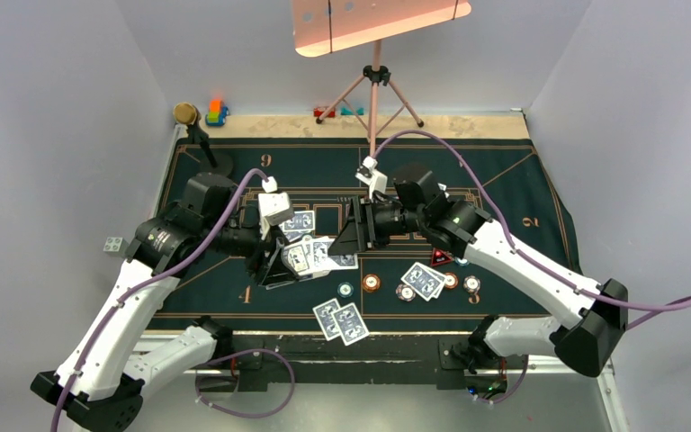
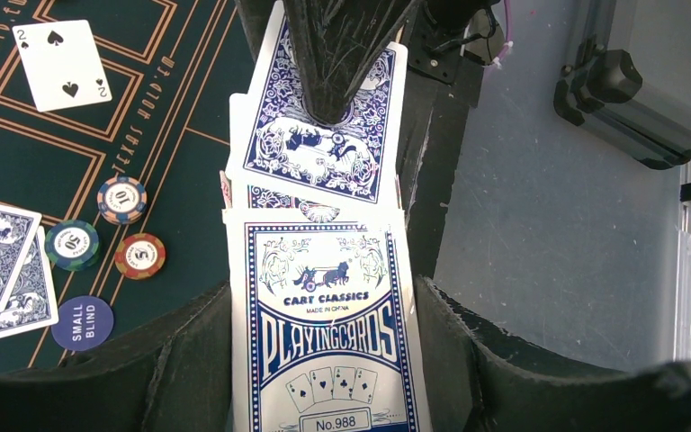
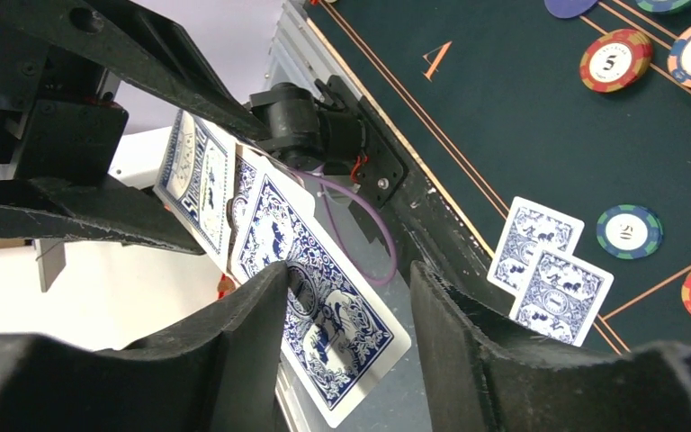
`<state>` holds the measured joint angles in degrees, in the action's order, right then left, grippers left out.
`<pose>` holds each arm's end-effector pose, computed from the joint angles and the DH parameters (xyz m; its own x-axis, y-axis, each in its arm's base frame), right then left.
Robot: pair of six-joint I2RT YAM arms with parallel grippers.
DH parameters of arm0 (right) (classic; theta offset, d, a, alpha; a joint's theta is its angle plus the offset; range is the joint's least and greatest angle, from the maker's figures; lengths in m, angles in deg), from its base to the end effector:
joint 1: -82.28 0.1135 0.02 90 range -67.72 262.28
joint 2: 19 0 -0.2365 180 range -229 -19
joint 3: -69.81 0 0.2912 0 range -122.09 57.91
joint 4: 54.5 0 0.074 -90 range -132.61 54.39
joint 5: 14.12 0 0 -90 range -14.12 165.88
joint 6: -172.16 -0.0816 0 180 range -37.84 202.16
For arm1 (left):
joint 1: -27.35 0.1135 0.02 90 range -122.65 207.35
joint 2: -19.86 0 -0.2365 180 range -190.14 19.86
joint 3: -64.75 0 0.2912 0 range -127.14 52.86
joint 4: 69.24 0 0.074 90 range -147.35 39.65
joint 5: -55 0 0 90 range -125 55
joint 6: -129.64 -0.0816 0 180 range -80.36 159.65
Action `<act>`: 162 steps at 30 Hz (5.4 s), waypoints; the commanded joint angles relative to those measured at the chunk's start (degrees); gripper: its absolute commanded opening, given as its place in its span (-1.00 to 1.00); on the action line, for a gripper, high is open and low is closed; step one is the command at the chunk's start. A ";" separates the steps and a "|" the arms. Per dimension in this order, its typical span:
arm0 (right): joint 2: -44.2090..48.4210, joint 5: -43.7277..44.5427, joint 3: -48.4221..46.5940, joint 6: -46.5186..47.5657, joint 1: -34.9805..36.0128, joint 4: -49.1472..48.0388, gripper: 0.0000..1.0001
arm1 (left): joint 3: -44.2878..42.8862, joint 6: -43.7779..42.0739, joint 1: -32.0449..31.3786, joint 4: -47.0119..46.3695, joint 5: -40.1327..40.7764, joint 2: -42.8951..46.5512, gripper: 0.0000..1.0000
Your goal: Distribute texas hold em gaming equipment
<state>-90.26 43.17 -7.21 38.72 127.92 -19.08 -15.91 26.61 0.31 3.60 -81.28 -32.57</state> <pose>0.2186 0.2866 0.2961 -0.8906 -0.0832 -0.4471 -0.4373 0.4266 0.7917 0.1738 -0.1549 0.3471 -0.4352 0.3971 -0.8080 0.8936 0.2999 -0.3340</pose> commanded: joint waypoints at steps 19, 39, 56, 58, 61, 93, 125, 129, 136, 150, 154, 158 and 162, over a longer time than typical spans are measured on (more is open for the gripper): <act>2.91 8.33 -11.83 5.01 -1.38 13.77 -0.57 | 0.11 0.80 0.24 -3.42 -2.75 1.94 -1.00; -11.31 26.72 -28.06 16.47 -6.48 31.69 -1.00 | 0.25 -0.04 0.26 -1.08 -6.01 3.95 -1.00; -48.40 71.42 -51.37 18.78 0.75 48.67 -1.00 | -0.83 -1.13 0.24 2.04 -8.11 4.70 -1.00; -53.26 72.89 -54.92 18.45 1.88 50.20 -1.00 | -1.09 -1.20 0.24 2.28 -8.12 4.65 -1.00; -58.00 76.09 -56.69 18.44 2.76 49.71 -1.00 | -1.34 -1.38 0.25 2.65 -8.12 4.67 -1.00; -47.38 51.96 -45.57 17.10 1.15 32.44 0.18 | -2.95 -2.17 0.24 3.87 -7.16 3.70 -1.00; 1.78 -3.38 0.35 -7.26 1.84 -15.00 0.91 | -2.95 -0.44 0.24 -0.77 -6.83 2.18 -1.00; 0.79 -5.23 4.39 -9.39 2.34 -18.39 0.85 | -2.86 -0.67 0.24 -0.86 -6.72 2.08 -1.00; 0.95 -7.15 6.90 -10.90 2.43 -20.59 0.52 | -3.12 -0.85 0.25 -0.95 -6.72 2.11 -1.00; 3.67 -4.06 5.20 -6.55 2.43 -9.56 0.07 | -3.55 -1.12 0.25 -0.28 -6.89 2.38 -1.00; 3.90 -3.04 4.10 -5.12 2.35 -6.26 0.05 | -3.82 -1.10 0.24 -0.09 -6.89 2.46 -1.00; 4.61 -1.60 3.33 -4.47 2.35 -4.30 0.04 | -3.42 -1.16 0.24 -0.12 -6.69 2.65 -1.00; 5.22 -2.21 3.63 -6.26 2.34 -7.20 0.48 | -3.04 -1.07 0.26 -0.42 -6.54 2.67 -1.00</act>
<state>-86.94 40.37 -1.66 32.34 130.18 -25.46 -17.00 25.58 0.31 4.95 -86.20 -30.73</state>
